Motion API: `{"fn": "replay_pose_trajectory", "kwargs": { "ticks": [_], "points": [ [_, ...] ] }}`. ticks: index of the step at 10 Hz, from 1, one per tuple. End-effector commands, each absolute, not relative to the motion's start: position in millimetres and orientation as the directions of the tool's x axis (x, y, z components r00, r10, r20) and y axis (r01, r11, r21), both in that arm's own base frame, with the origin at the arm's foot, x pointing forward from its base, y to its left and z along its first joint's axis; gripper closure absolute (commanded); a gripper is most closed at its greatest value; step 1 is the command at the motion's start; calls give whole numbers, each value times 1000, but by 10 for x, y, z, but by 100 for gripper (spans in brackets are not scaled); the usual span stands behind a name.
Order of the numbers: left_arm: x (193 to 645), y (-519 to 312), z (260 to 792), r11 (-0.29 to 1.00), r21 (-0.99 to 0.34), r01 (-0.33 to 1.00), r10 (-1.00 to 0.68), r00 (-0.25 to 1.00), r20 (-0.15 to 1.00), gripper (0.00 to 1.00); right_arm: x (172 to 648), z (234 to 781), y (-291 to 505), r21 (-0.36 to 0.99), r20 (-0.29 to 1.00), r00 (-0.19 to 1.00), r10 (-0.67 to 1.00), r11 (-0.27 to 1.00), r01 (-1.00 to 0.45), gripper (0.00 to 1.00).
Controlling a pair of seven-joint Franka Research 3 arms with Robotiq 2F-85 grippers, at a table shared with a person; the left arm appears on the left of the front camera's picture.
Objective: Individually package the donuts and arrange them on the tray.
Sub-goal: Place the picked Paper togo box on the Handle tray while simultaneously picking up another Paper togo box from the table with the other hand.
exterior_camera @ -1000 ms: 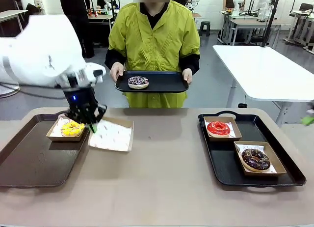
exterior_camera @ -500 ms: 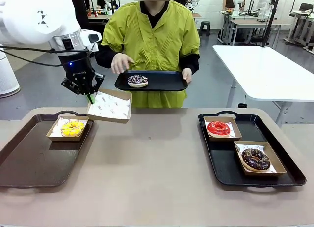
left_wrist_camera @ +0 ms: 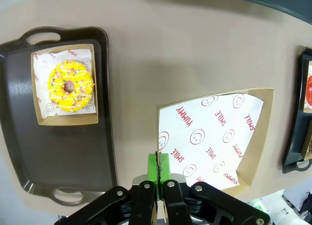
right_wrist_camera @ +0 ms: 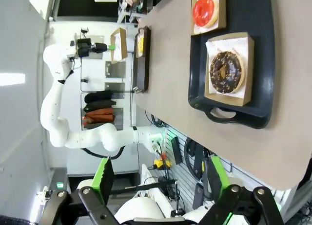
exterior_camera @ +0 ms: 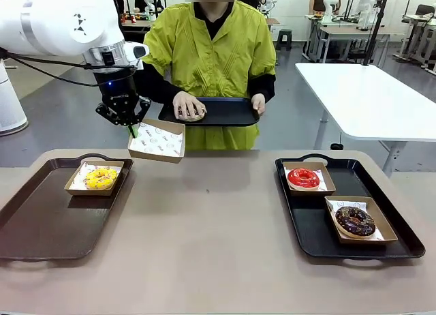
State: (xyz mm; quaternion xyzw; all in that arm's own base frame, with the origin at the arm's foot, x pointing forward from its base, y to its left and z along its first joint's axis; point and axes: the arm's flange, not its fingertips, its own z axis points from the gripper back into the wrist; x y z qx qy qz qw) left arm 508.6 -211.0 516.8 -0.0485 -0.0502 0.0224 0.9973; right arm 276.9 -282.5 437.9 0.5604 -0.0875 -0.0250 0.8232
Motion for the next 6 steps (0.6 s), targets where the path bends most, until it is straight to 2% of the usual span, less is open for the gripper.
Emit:
{"fn": "replay_pose_trajectory", "kwargs": {
  "ticks": [1,2,3,6],
  "points": [
    [5175,-2161,5193,996,-77,-54,61,993,96,100,2800,4381,-2735,920,143,964,-224,388,-46,0],
    [5145,-2150,5175,995,-87,-41,50,994,101,100,2866,4388,-2668,910,133,942,-307,414,7,0],
    [5126,-2124,5152,994,-100,-39,48,994,96,100,2779,4374,-2842,925,127,978,-168,376,-56,0],
    [5126,-2124,5152,994,-100,-39,48,994,96,100,2779,4374,-2842,925,127,978,-168,376,-56,0]
  ]
}}
